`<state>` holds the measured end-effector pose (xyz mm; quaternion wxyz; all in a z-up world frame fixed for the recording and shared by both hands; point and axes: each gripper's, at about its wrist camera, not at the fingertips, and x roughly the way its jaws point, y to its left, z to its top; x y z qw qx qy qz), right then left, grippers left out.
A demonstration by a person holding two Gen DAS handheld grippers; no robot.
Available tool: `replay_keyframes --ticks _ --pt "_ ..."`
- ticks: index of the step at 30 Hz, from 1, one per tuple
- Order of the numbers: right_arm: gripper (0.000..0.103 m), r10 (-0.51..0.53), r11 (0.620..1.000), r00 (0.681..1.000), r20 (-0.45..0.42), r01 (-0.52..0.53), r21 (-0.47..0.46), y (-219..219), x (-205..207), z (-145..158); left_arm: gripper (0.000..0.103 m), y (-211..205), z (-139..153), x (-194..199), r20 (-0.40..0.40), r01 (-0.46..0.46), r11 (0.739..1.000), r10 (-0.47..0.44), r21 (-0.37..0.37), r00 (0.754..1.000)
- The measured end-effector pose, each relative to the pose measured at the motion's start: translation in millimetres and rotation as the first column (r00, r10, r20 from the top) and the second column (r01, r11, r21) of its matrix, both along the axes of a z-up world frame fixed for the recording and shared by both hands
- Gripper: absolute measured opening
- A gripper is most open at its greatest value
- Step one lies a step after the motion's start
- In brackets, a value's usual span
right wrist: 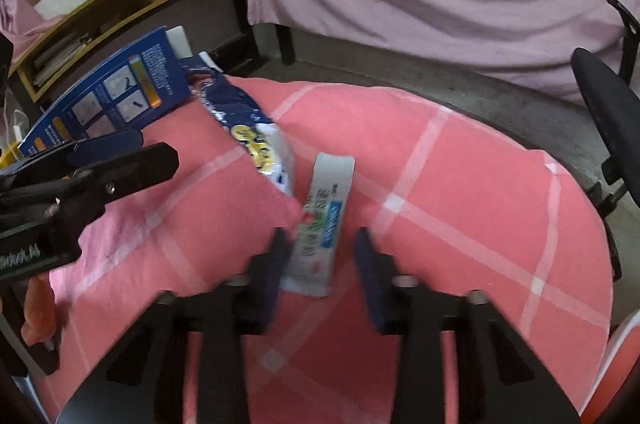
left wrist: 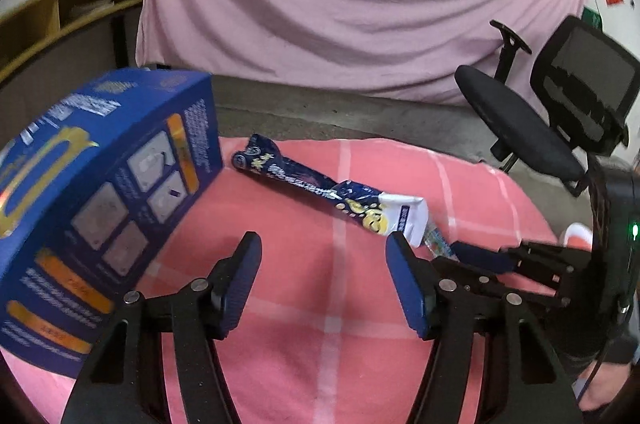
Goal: Collect trash
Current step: 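Grasp the blue snack wrapper with the left tool while the right tool grasps the white tube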
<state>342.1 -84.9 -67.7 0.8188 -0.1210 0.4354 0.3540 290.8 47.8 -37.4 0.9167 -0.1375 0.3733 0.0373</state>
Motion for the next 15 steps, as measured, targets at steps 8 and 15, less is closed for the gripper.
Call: replay_keyframes --ticks 8,15 --pt "0.018 -0.066 0.997 0.997 0.036 0.067 -0.030 -36 6 3 0.059 10 4 28 -0.008 -0.065 0.972 0.065 -0.226 0.998" --pt "0.018 -0.149 0.988 0.989 0.001 0.149 0.038 -80 16 5 0.059 18 10 64 -0.089 -0.183 0.930 0.164 -0.319 0.983"
